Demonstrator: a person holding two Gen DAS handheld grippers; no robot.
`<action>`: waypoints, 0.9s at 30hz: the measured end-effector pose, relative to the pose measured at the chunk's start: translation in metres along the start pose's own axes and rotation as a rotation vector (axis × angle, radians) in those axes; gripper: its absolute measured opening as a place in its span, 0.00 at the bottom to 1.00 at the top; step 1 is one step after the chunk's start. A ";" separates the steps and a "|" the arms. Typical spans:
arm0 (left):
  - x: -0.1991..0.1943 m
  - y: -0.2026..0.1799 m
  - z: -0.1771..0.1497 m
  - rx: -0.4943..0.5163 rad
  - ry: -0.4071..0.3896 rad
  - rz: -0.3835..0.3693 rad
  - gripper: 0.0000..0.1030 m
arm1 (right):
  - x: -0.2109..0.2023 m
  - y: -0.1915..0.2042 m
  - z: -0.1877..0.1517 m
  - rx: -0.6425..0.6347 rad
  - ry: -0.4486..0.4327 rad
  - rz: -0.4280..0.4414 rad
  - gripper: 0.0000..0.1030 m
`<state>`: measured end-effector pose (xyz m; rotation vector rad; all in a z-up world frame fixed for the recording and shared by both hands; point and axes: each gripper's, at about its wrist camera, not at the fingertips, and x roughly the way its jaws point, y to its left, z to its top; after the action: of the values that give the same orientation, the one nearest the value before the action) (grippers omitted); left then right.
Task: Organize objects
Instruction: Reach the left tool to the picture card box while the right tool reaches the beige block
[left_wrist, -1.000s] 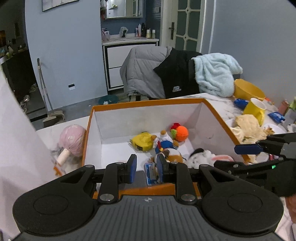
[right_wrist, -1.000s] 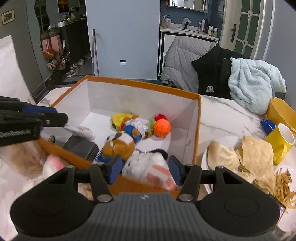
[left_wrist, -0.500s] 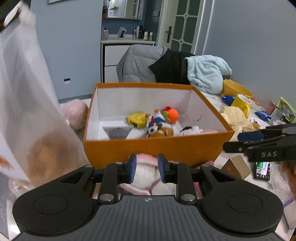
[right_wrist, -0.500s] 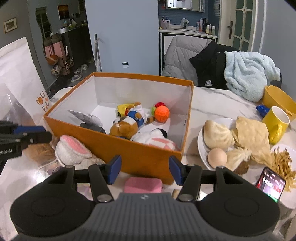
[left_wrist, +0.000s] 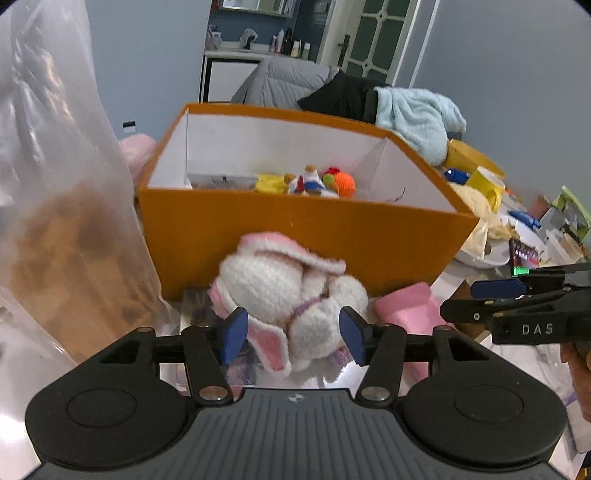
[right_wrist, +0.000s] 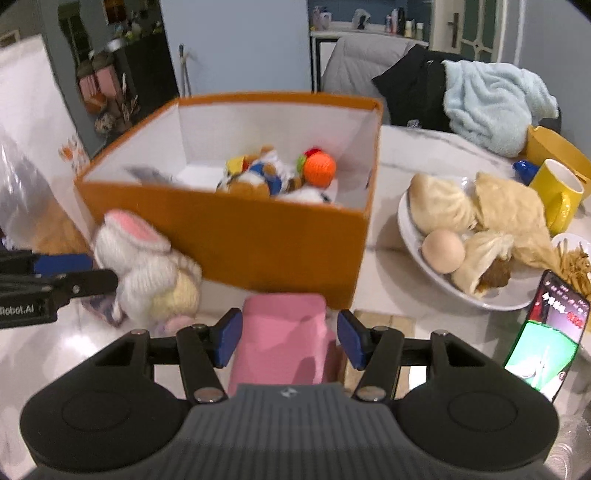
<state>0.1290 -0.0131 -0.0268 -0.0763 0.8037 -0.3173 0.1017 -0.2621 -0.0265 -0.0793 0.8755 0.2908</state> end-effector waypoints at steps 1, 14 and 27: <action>0.003 -0.001 -0.001 0.008 0.006 0.005 0.63 | 0.001 0.001 -0.001 -0.010 0.005 -0.007 0.57; 0.000 0.011 -0.011 0.077 0.026 0.055 0.76 | -0.021 -0.020 -0.001 0.006 -0.064 -0.097 0.59; 0.018 0.013 -0.021 0.113 0.080 0.113 0.77 | -0.003 -0.039 -0.009 0.057 0.030 -0.176 0.63</action>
<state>0.1287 -0.0048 -0.0569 0.0881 0.8646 -0.2598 0.1044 -0.3020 -0.0324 -0.1071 0.8997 0.1001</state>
